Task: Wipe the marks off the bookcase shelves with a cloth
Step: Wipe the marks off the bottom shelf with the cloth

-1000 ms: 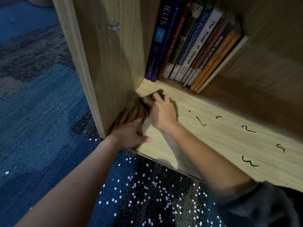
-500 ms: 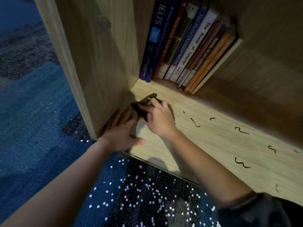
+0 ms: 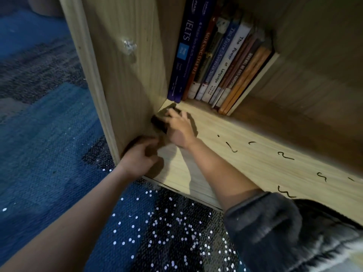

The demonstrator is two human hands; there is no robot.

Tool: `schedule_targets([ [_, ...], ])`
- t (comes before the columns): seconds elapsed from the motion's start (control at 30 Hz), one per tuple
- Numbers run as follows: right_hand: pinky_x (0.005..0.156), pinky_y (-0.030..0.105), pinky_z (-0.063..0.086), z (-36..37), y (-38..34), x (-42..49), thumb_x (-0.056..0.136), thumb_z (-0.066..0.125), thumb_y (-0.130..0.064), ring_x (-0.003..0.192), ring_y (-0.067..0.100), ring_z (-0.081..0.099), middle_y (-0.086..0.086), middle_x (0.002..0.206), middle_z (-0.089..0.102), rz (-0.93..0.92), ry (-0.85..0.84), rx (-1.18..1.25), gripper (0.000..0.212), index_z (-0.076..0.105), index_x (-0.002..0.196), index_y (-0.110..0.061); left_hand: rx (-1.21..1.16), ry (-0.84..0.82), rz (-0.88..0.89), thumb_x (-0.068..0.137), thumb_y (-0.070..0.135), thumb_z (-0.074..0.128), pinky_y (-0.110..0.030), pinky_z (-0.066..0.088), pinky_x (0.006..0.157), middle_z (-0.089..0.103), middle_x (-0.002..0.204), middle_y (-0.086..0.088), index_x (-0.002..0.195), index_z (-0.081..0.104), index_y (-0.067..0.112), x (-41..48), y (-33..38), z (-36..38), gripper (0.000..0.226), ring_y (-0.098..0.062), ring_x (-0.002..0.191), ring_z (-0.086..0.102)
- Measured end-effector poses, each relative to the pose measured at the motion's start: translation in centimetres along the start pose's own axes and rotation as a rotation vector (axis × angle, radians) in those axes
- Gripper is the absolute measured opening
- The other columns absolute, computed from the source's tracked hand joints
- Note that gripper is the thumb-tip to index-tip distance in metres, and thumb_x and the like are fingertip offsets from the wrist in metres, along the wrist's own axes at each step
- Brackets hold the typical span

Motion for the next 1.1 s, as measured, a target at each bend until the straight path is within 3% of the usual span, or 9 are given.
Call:
schedule_targets([
  [0.1, 0.101, 0.04, 0.027, 1.5, -1.6, -2.8, 0.092, 0.041, -0.014, 0.123, 0.033, 0.027, 0.0, 0.148, 0.026, -0.104, -0.005, -0.027, 0.046, 0.048, 0.131, -0.036, -0.056, 0.194, 0.002, 0.084, -0.006, 0.051, -0.005, 0.042, 0.076, 0.063, 0.098, 0.003, 0.104, 0.067, 0.012, -3.3, -0.3, -0.5, 0.032, -0.009, 0.09, 0.062],
  [0.2, 0.099, 0.043, 0.031, 1.8, -3.4, -6.3, 0.094, 0.043, -0.012, 0.116, 0.032, 0.03, -0.006, 0.144, 0.035, -0.224, 0.016, -0.007, 0.043, 0.051, 0.128, -0.037, 0.051, 0.27, 0.075, 0.08, -0.01, 0.05, 0.002, 0.037, 0.072, 0.06, 0.093, 0.005, 0.093, 0.069, 0.012, -6.3, -0.6, -0.8, 0.032, 0.004, 0.074, 0.053],
  [0.33, 0.093, 0.043, 0.035, 2.0, -5.8, -10.3, 0.094, 0.046, -0.019, 0.107, 0.029, 0.033, -0.004, 0.131, 0.048, -0.326, 0.001, 0.027, 0.036, 0.055, 0.126, -0.031, 0.174, 0.318, 0.045, 0.082, -0.004, 0.05, -0.022, 0.037, 0.08, 0.051, 0.1, 0.002, 0.102, 0.065, 0.013, -7.8, -2.1, -2.0, 0.03, -0.013, 0.089, 0.051],
  [0.5, 0.089, 0.029, 0.033, 2.3, -6.2, -14.6, 0.093, 0.04, -0.001, 0.095, 0.014, 0.027, -0.01, 0.129, 0.045, -0.27, -0.08, 0.083, 0.049, 0.05, 0.13, -0.031, 0.322, 0.202, -0.048, 0.087, 0.006, 0.049, -0.04, 0.045, 0.09, 0.049, 0.122, -0.01, 0.124, 0.053, 0.012, -9.0, -3.3, -2.2, 0.038, -0.029, 0.104, 0.054],
  [0.67, 0.083, 0.024, 0.038, 1.3, -4.4, -18.8, 0.09, 0.043, 0.0, 0.101, 0.01, 0.038, -0.009, 0.133, 0.046, -0.292, -0.227, 0.145, 0.046, 0.058, 0.122, -0.03, 0.388, 0.111, 0.036, 0.085, 0.003, 0.051, -0.041, 0.04, 0.1, 0.044, 0.134, -0.006, 0.129, 0.049, 0.012, -9.6, -3.1, -0.7, 0.045, -0.027, 0.118, 0.048],
  [0.77, 0.076, 0.019, 0.051, -2.5, -2.1, -18.6, 0.092, 0.042, -0.002, 0.098, 0.005, 0.049, -0.009, 0.127, 0.049, -0.107, 0.011, 0.537, 0.039, 0.061, 0.118, -0.026, 0.46, 0.064, 0.151, 0.082, 0.002, 0.05, -0.04, 0.036, 0.105, 0.041, 0.139, -0.005, 0.135, 0.044, 0.013, -9.2, -2.4, 0.2, 0.054, -0.026, 0.124, 0.041],
  [0.87, 0.099, 0.037, 0.04, -2.8, 0.1, -17.6, 0.092, 0.046, -0.007, 0.114, 0.02, 0.043, -0.006, 0.13, 0.05, 0.069, 0.169, 0.282, 0.036, 0.059, 0.122, -0.022, 0.584, 0.059, 0.196, 0.085, 0.007, 0.048, -0.04, 0.022, 0.111, 0.033, 0.148, 0.002, 0.142, 0.034, 0.025, -9.1, -2.0, 0.8, 0.061, -0.021, 0.135, 0.029],
  [0.97, 0.103, 0.039, 0.034, 0.4, 0.0, -19.6, 0.092, 0.047, -0.008, 0.119, 0.029, 0.04, 0.0, 0.139, 0.043, 0.17, 0.182, -0.045, 0.042, 0.051, 0.131, -0.022, 0.645, 0.061, 0.117, 0.089, 0.012, 0.046, -0.046, 0.007, 0.114, 0.021, 0.154, 0.007, 0.145, 0.025, 0.032, -9.1, -1.9, 1.1, 0.063, -0.015, 0.143, 0.012],
  [1.1, 0.101, 0.035, 0.038, 1.8, -2.7, -22.5, 0.093, 0.046, -0.009, 0.113, 0.02, 0.044, -0.002, 0.131, 0.049, -0.024, 0.123, 0.106, 0.039, 0.053, 0.129, -0.022, 0.651, 0.067, 0.085, 0.087, 0.01, 0.049, -0.048, 0.007, 0.114, 0.023, 0.152, 0.008, 0.144, 0.028, 0.033, -9.0, -2.1, 1.2, 0.065, -0.014, 0.142, 0.014],
])
Point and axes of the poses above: each hand's wrist, its own x-axis towards the middle knuckle, its own z-axis out of the palm, y = z × x, the point moved 2 cm from there along x, towards the middle knuckle
